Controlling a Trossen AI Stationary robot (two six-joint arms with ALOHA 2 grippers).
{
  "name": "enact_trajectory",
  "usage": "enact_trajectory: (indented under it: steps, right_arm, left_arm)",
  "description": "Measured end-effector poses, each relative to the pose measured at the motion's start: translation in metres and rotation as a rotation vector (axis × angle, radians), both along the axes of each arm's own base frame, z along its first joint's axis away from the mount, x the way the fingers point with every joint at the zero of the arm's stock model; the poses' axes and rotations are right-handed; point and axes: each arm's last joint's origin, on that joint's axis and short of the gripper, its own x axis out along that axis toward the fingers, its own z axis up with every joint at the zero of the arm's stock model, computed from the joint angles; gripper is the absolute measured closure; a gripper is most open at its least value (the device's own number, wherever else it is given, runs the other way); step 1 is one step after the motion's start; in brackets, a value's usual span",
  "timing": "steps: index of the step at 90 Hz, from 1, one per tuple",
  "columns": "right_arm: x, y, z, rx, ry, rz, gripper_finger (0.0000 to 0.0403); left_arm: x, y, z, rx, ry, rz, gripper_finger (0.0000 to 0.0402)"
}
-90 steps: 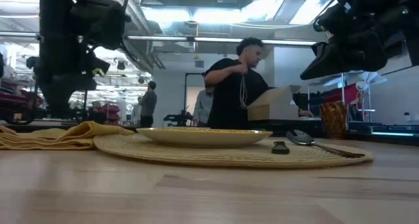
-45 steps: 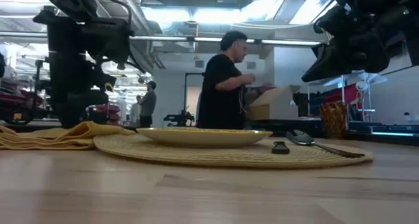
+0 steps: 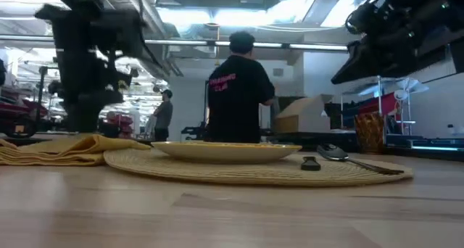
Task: Set table place
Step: Adjust the yellow placemat and yellow table napkin
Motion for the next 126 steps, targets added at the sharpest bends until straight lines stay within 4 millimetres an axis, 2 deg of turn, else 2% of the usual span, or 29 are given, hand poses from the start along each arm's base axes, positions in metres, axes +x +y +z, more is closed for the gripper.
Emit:
enact_trajectory:
  steps: [17, 32, 39, 48, 65, 83, 98, 112, 126]
  right_arm:
    - [-0.003, -0.006, 0.027, -0.064, 0.054, -0.035, 0.0383]
    - [-0.007, -0.013, 0.026, 0.015, 0.089, 0.03, 0.0367]
    - [-0.004, -0.013, 0.016, 0.105, 0.086, 0.08, 0.0376]
    - [-0.001, -0.008, -0.009, 0.194, 0.163, 0.116, 0.0397]
    - [0.006, 0.004, -0.047, 0.308, 0.251, 0.166, 0.0402]
    - [0.019, 0.022, -0.069, 0.43, 0.225, 0.252, 0.0402]
    - [0.025, 0.032, -0.089, 0.477, 0.313, 0.249, 0.0402]
    - [0.032, 0.033, -0.1, 0.493, 0.335, 0.247, 0.0403]
    - [0.029, 0.033, -0.107, 0.508, 0.397, 0.233, 0.0403]
  left_arm:
    - [-0.009, -0.008, 0.021, 0.002, -0.143, -0.022, 0.0402]
    - [-0.016, -0.019, 0.034, -0.001, -0.225, -0.102, 0.0402]
    - [-0.018, -0.023, 0.037, -0.005, -0.255, -0.114, 0.0402]
    - [-0.019, -0.027, 0.038, 0.008, -0.266, -0.131, 0.0402]
    - [-0.019, -0.031, 0.038, 0.009, -0.276, -0.148, 0.0402]
    - [-0.019, -0.031, 0.038, 0.016, -0.276, -0.149, 0.0402]
    - [-0.019, -0.031, 0.038, 0.017, -0.275, -0.149, 0.0402]
    - [-0.019, -0.031, 0.039, 0.016, -0.276, -0.149, 0.0402]
    - [-0.019, -0.031, 0.038, 0.015, -0.277, -0.147, 0.0402]
